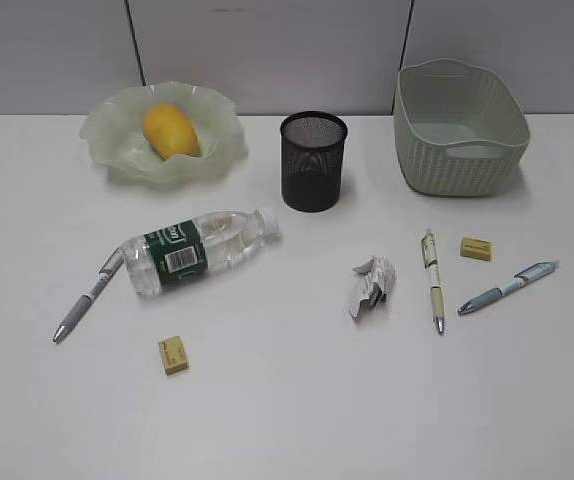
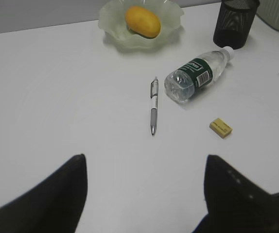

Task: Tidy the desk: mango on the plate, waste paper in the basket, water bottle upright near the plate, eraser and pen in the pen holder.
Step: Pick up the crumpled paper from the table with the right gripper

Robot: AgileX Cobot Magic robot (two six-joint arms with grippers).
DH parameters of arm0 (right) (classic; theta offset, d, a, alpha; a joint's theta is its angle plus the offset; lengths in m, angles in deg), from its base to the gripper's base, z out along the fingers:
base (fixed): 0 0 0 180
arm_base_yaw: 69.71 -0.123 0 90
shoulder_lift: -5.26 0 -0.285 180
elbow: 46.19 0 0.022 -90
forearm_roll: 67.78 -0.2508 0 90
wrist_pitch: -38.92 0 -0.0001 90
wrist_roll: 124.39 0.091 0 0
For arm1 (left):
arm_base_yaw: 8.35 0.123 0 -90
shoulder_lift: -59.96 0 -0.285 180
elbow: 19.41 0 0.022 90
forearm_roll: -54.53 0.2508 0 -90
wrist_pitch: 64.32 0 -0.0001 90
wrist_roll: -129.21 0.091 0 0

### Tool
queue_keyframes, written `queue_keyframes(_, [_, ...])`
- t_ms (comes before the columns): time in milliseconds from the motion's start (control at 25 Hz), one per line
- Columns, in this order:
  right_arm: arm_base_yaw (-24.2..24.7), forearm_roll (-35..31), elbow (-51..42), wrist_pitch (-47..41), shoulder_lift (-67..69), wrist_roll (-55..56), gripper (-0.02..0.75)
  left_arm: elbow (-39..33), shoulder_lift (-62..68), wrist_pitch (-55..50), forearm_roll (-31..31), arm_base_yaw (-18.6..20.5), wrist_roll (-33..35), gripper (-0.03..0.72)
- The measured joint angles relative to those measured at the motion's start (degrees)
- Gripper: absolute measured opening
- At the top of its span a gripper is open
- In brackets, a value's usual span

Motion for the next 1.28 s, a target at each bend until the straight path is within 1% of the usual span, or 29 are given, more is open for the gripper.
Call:
queue_keyframes(280, [0.00, -0.11, 4.84, 5.28, 19.94, 0.00, 0.495, 0.00, 0.00, 0.00, 0.00, 0.00, 0.00, 0.565])
queue_keyframes(560, [0.00, -1.19, 11.11, 6.44, 40.08, 0.22, 0.495, 0.00, 0.00, 0.00, 0.00, 0.00, 0.00, 0.558])
queue_keyframes(720, [0.00, -4.31, 14.98, 4.81, 48.61, 0.33, 0.495, 0.00, 0.00, 0.00, 0.00, 0.00, 0.00, 0.556])
queue_keyframes(960, [-0.20, -11.65, 21.56, 1.96, 59.78, 1.08, 0.495, 0.00, 0.00, 0.00, 0.00, 0.00, 0.00, 0.547])
queue_keyframes(1080, [-1.83, -12.55, 24.08, 1.36, 64.27, 3.22, 0.495, 0.00, 0.00, 0.00, 0.00, 0.00, 0.00, 0.547])
queue_keyframes(1160, [-3.96, -12.68, 25.57, 1.29, 66.95, 4.90, 0.495, 0.00, 0.00, 0.00, 0.00, 0.00, 0.00, 0.545])
queue_keyframes(1280, [-8.47, -12.44, 27.44, 1.29, 70.64, 7.99, 0.495, 0.00, 0.00, 0.00, 0.00, 0.00, 0.00, 0.540])
